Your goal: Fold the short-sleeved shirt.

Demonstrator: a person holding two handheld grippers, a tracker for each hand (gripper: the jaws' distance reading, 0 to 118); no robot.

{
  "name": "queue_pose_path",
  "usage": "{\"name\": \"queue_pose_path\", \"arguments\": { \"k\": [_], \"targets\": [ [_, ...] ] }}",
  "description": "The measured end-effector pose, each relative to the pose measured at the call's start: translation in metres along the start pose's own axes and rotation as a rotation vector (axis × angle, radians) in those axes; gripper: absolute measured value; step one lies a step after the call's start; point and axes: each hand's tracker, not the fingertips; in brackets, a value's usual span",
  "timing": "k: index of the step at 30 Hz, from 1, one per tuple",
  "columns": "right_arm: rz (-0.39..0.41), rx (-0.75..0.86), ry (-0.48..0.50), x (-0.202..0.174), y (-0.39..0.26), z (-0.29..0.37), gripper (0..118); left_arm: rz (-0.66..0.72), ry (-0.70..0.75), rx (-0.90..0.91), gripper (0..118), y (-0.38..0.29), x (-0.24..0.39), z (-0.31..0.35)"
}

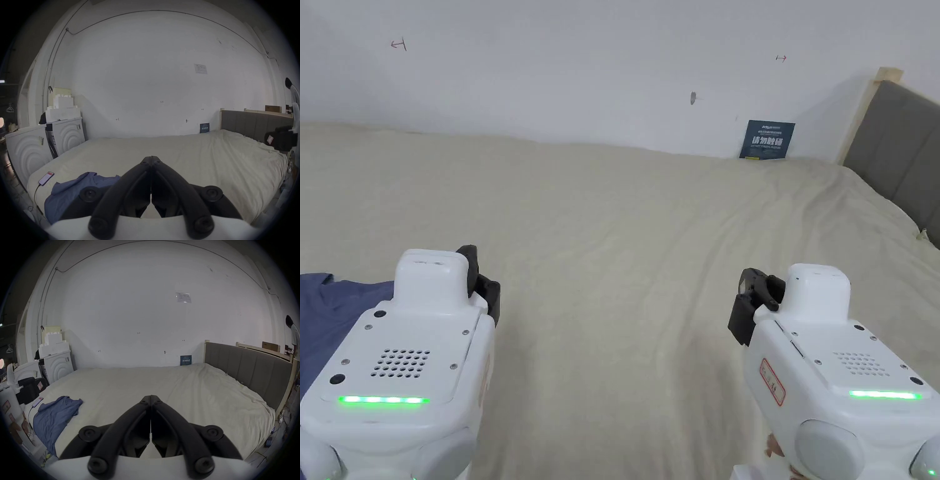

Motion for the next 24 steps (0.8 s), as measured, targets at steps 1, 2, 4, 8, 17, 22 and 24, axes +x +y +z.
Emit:
{"name": "queue_pose_path", "arguments": {
  "k": [1, 2, 4, 8, 17, 22, 24],
  "targets": [
    [-0.001, 0.0, -0.001, -0.0002, -0.0006, 0.0001, 2, 0.002, -0.001, -0.004, 0, 0.0001, -0.0005, -0.0004],
    [-0.006, -0.002, 0.003, 0.0, -0.0009, 0.0001, 2, 0.008, -0.003, -0.01, 0, 0.0004, -0.0016, -0.0007],
    [-0.038, -0.016, 0.016, 0.0028, -0.0017, 0.0, 2, 0.02, -0.006, -0.01, 0, 0.0006, -0.0022, -0.0003],
    [-0.05, -0.012, 0.002, 0.004, -0.0014, 0.0007, 2, 0.009, 0.0, -0.004, 0, 0.0016, -0.0016, 0.0003],
    [-0.041, 0.01, -0.008, 0.0043, 0.0038, 0.0027, 2, 0.001, 0.005, -0.016, 0, -0.0002, 0.0003, 0.0014],
    [-0.03, 0.014, -0.012, 0.0044, 0.0059, 0.0032, 2, 0.008, 0.003, -0.019, 0, -0.0015, -0.0008, 0.002],
    [-0.029, 0.016, -0.012, 0.0046, 0.0062, 0.004, 2, 0.009, 0.003, -0.018, 0, -0.0014, -0.001, 0.0021]
  ]
}}
